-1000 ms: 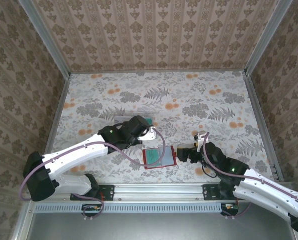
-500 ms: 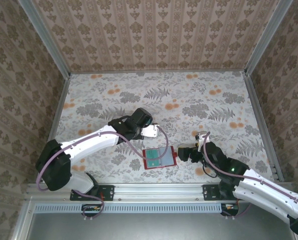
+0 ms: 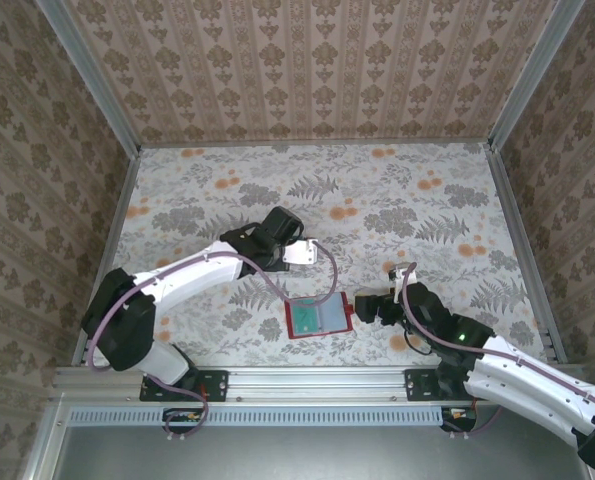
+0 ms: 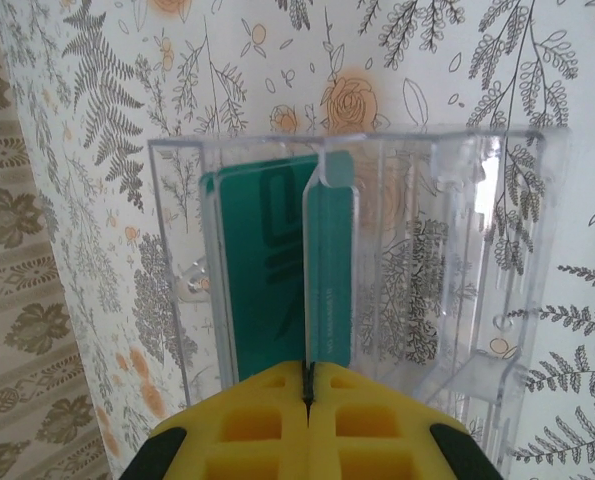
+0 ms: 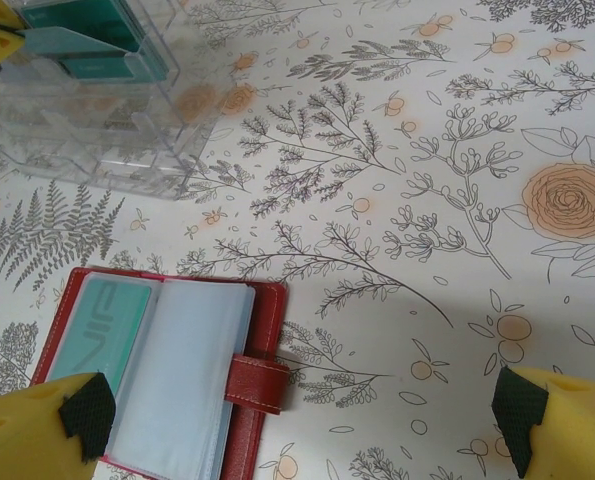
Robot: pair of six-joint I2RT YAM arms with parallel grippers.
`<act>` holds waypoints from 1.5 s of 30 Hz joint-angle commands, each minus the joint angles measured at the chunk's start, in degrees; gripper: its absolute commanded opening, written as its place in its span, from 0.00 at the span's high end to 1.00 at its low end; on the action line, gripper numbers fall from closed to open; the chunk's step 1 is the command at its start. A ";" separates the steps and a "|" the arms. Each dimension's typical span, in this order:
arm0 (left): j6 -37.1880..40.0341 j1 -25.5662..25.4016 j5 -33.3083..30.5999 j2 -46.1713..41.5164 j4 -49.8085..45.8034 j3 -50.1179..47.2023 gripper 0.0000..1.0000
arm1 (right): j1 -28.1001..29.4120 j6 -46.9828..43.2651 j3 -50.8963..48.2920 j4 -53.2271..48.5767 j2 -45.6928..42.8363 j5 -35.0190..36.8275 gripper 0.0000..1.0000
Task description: Take the credit cards out of the card holder
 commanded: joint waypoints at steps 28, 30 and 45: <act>-4.04 4.00 -2.20 6.38 1.38 8.00 0.77 | -0.66 0.66 -1.22 1.95 0.69 -2.22 0.00; -4.47 4.00 -1.88 6.13 0.99 7.93 0.78 | -0.65 0.66 -1.22 1.95 0.81 -2.29 0.00; -36.16 3.82 5.65 -12.19 -5.33 5.65 0.62 | -0.70 -1.13 -0.13 5.90 6.52 -8.09 0.03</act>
